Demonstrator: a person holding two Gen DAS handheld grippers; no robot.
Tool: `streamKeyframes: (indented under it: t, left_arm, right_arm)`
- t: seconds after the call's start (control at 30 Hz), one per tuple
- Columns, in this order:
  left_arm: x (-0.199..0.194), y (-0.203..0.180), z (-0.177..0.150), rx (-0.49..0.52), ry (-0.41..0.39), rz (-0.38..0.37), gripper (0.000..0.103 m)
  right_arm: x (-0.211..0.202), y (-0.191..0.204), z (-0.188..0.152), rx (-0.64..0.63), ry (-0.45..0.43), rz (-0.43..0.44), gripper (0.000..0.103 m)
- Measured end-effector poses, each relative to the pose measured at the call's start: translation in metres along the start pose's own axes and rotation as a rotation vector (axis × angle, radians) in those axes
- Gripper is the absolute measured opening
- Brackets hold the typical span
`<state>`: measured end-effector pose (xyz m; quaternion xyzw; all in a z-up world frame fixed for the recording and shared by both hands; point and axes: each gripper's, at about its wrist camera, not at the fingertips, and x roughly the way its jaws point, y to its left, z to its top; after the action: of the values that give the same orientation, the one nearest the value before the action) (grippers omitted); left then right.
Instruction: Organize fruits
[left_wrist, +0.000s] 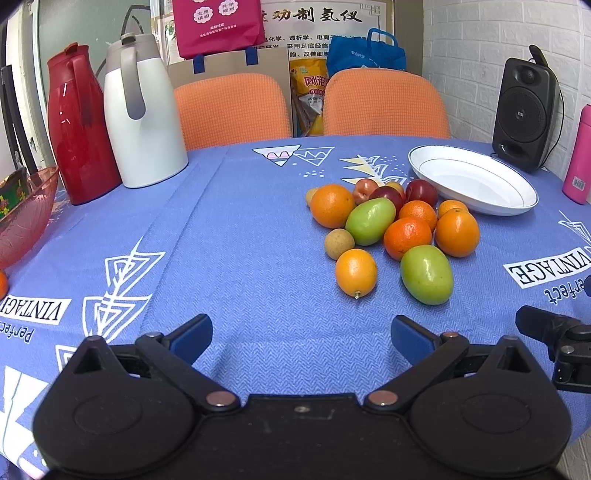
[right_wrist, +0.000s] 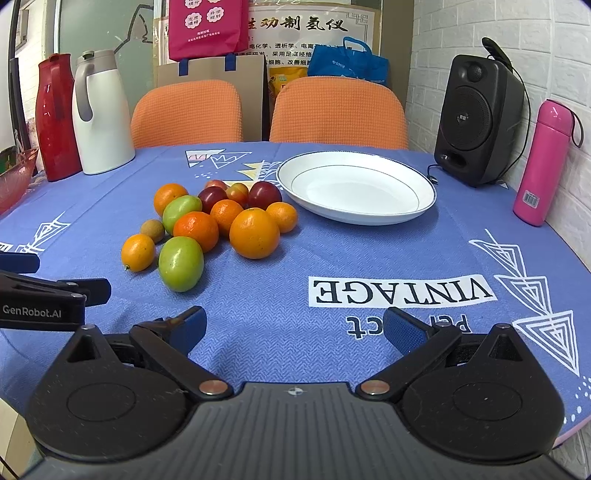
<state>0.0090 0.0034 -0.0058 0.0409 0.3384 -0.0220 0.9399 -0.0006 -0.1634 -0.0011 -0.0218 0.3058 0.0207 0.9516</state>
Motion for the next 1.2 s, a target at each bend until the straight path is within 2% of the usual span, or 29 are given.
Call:
streamKeyframes:
  t: [0.87,1.03,1.2]
  left_arm:
    - [0.015,0.001,0.004,0.002,0.026,-0.014,0.103]
    - [0.015,0.008,0.009,-0.002,0.014,-0.046,0.103]
    - [0.016,0.029,0.019,-0.043,0.001,-0.107,0.103]
  right_arm:
    - [0.013,0.000,0.005,0.031,-0.010,0.020,0.103]
    - [0.012,-0.004,0.006,0.069,-0.053,0.015,0.103]
    - [0.003,-0.003,0.003,0.077,-0.207,0.091,0.103]
